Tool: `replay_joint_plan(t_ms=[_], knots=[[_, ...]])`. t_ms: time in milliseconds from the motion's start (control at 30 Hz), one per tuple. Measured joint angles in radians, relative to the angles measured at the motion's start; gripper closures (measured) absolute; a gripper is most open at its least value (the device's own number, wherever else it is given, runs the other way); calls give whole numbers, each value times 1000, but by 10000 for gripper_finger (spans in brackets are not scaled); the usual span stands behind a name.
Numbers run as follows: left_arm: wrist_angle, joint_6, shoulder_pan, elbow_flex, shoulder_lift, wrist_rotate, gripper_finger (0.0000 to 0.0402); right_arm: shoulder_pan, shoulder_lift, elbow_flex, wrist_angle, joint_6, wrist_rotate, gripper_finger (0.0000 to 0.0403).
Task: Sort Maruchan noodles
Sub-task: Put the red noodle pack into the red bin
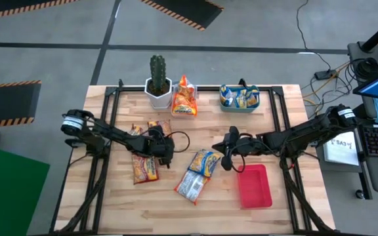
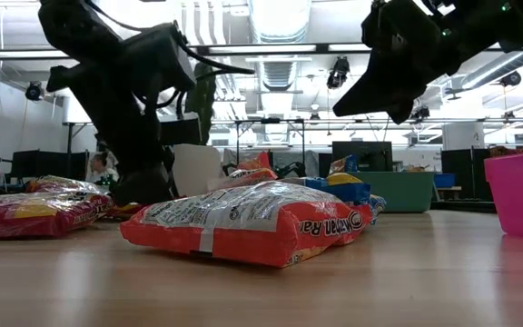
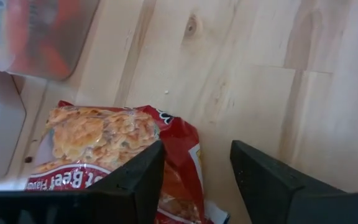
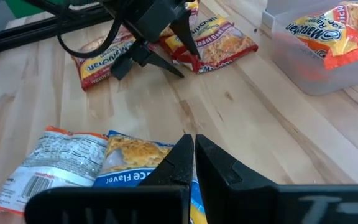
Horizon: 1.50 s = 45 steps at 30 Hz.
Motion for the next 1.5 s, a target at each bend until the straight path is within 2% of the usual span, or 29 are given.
replay_joint_plan(t_ms=[200, 367, 433, 533, 767, 900, 1100, 1300, 1367, 1500], knots=[[10, -21, 0, -1, 6, 5, 280, 0, 0, 0, 5, 0, 0, 394], [-2, -37, 2, -4, -7, 16, 360, 0, 0, 0, 9, 0, 1, 394], [-2, -50, 2, -2, -18, 53, 390, 0, 0, 0, 15, 0, 3, 394], [-1, -64, -2, 20, -30, 118, 393, 0, 0, 0, 35, 0, 3, 394], [-6, 22, -21, 91, -71, 172, 401, 0, 1, -1, 72, 1, 11, 382], [-1, 76, -22, 135, -97, 196, 401, 0, 1, -1, 88, -14, 21, 343], [-5, 120, -24, 182, -111, 197, 401, 0, 30, -1, 109, -115, 50, 249], [-5, 120, -25, 202, -111, 197, 402, -2, 208, 14, 279, -271, 54, 171], [-5, 120, -25, 202, -111, 196, 402, -11, 283, 45, 325, -315, 51, 157], [-10, 120, -26, 202, -111, 198, 402, -34, 409, 147, 289, -354, 53, 148]])
